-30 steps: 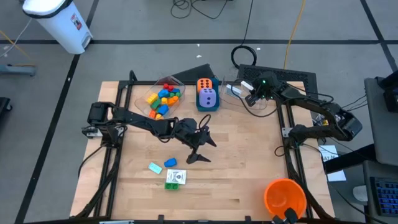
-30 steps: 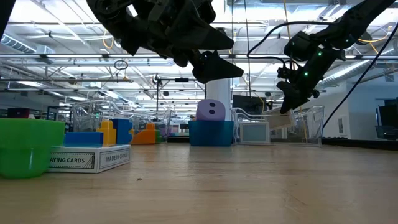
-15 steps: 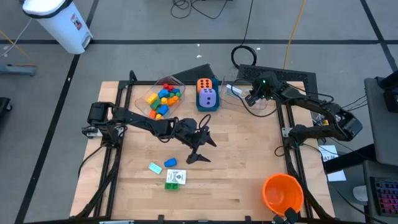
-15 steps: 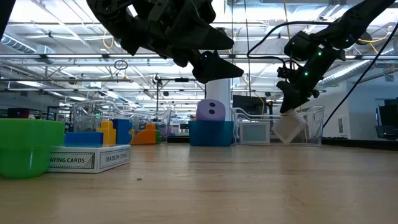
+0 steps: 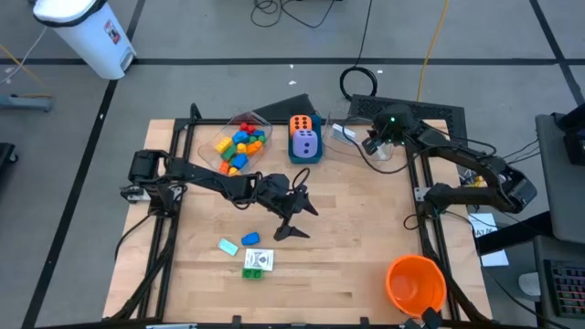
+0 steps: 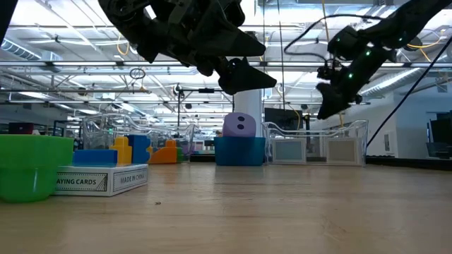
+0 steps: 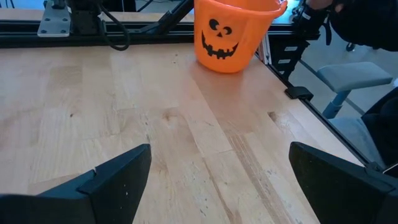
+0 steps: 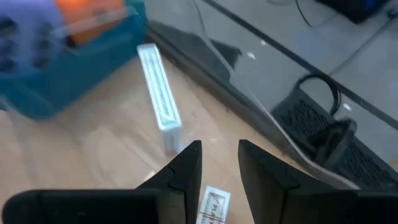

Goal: Pick & Place Toys
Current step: Put the blue game piece into the left transparent bin

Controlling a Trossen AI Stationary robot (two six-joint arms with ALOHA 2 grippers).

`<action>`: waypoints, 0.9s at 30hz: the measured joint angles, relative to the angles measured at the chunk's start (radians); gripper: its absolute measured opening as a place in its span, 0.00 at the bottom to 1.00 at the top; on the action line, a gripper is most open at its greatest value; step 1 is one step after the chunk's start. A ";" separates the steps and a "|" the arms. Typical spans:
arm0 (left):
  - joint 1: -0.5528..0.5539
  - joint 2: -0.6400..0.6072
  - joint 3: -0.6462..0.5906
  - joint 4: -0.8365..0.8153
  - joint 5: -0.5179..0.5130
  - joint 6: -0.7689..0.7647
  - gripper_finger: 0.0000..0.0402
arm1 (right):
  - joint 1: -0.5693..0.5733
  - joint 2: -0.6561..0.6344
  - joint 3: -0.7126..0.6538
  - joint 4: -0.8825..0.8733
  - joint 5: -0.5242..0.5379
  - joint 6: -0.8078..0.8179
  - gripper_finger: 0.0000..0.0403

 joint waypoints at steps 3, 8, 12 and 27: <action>0.000 0.000 0.000 0.000 0.000 -0.002 0.97 | 0.000 -0.054 0.000 0.000 -0.052 0.001 0.25; -0.003 0.000 0.000 0.006 0.000 -0.001 0.97 | 0.007 -0.148 0.000 0.045 -0.293 0.052 0.25; -0.007 -0.009 0.000 0.001 -0.051 0.000 0.97 | 0.081 -0.188 0.000 0.101 -0.488 0.086 0.25; -0.063 -0.275 0.001 -0.555 -0.353 -0.059 0.97 | 0.616 -0.081 -0.252 0.753 -0.511 0.053 0.25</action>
